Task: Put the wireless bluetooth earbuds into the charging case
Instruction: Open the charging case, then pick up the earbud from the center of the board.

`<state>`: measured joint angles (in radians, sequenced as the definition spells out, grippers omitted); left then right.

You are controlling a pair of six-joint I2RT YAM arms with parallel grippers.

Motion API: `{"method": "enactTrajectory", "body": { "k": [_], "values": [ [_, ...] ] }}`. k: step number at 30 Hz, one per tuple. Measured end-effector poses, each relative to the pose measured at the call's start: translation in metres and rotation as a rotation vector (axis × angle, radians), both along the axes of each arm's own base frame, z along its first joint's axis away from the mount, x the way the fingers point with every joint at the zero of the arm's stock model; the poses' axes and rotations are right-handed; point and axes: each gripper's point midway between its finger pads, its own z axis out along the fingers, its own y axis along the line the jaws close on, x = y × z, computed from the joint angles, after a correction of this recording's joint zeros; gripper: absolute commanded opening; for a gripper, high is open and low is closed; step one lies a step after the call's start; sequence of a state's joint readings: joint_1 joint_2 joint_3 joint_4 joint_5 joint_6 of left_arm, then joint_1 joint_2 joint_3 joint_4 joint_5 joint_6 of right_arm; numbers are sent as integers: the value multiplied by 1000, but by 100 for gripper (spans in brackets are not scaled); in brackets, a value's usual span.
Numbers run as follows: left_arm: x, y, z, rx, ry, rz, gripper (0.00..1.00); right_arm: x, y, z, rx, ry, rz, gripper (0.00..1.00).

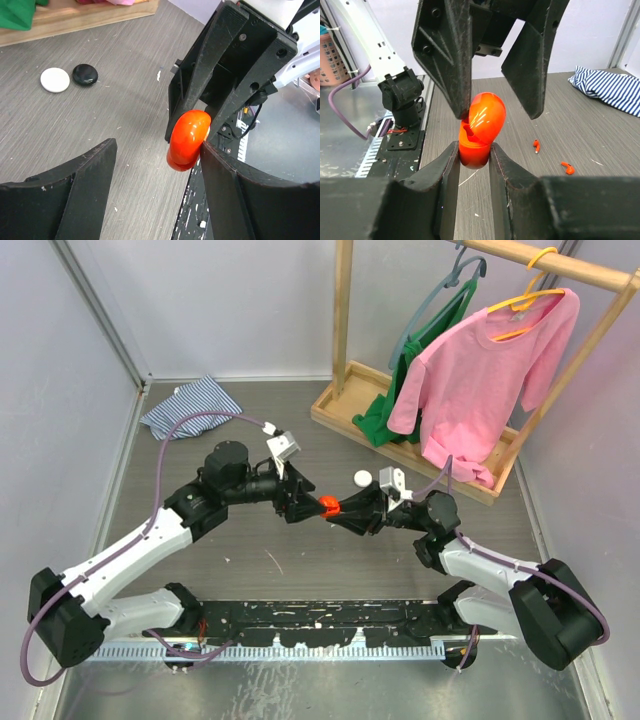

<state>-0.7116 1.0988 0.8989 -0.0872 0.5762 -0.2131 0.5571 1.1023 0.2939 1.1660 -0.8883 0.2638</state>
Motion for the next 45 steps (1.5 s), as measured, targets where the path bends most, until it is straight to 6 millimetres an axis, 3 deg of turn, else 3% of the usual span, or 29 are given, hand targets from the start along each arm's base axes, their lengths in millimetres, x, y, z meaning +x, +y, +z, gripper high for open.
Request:
{"method": "enactTrajectory", "body": {
  "k": [15,26,30,36,45],
  "values": [
    [6,2,9,-11,-20,43,73,-6,2,-2,-9,-11,25,1],
    [25,21,6,33,-24,210,75,13,0,-15,-31,-3,-83,1],
    [38,35,-8,81,8,333,74,22,-3,-26,-48,16,-134,1],
    [58,73,-47,190,103,571,75,35,-5,-42,-75,46,-202,1],
    [72,130,-98,247,311,902,76,45,-8,-48,-85,53,-254,1]
  ]
}}
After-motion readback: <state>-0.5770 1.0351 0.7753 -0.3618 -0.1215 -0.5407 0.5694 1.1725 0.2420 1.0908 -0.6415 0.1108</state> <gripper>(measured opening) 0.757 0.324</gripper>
